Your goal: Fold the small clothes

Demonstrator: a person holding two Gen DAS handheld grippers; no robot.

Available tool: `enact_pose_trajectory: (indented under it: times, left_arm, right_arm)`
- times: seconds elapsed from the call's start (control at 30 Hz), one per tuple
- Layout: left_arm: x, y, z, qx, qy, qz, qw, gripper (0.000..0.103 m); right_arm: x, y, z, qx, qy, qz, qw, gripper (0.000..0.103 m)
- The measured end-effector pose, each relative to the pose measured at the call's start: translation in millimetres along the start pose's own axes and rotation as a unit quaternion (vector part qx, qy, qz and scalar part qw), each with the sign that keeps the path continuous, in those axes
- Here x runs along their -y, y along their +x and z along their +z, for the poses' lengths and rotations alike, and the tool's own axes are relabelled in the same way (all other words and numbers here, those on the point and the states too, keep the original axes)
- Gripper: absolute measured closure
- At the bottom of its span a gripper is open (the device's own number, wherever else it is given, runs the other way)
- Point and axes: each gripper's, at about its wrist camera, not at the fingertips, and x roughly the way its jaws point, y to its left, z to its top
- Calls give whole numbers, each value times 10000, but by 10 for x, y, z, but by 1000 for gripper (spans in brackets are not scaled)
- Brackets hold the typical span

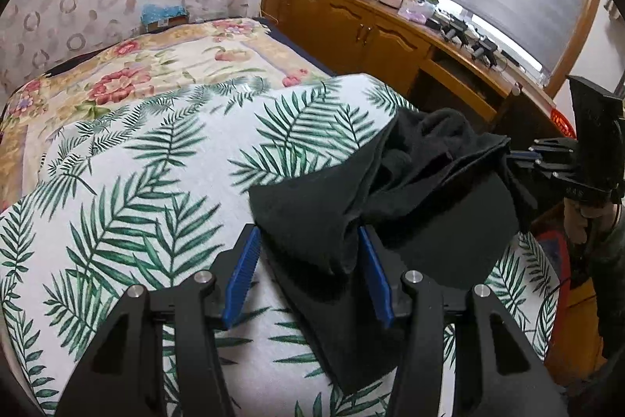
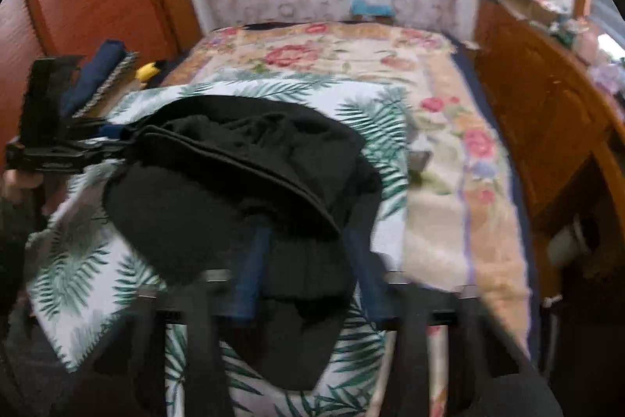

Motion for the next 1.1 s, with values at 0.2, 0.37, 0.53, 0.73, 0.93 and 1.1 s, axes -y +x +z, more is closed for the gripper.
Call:
enact_pose_trajectory:
  times: [0.2, 0.37, 0.53, 0.73, 0.93, 1.1]
  left_arm:
    - [-42, -246, 49, 419, -105, 136, 9990, 53]
    - [-69, -359, 67, 566, -103, 186, 9982, 53]
    - [-160, -142, 62, 252, -176, 320, 9990, 53]
    - [-232, 136, 73, -41, -258, 276, 9993, 53]
    - [-267, 365, 40, -257, -392, 101, 9988, 53]
    - [-253, 346, 26, -173, -447, 39, 9988, 53]
  right_arm:
    - [-72, -205, 487, 578, -743, -654, 9934, 103]
    - [-67, -76, 827, 659, -1152, -1405, 9811, 103]
    - [86, 84, 807, 443, -782, -1671, 9818, 72]
    - [54, 50, 445, 365, -49, -1050, 9938, 39]
    - [21, 252, 160, 127, 542, -709, 9959, 33]
    - [157, 362, 93, 3, 1157, -237, 9930, 32]
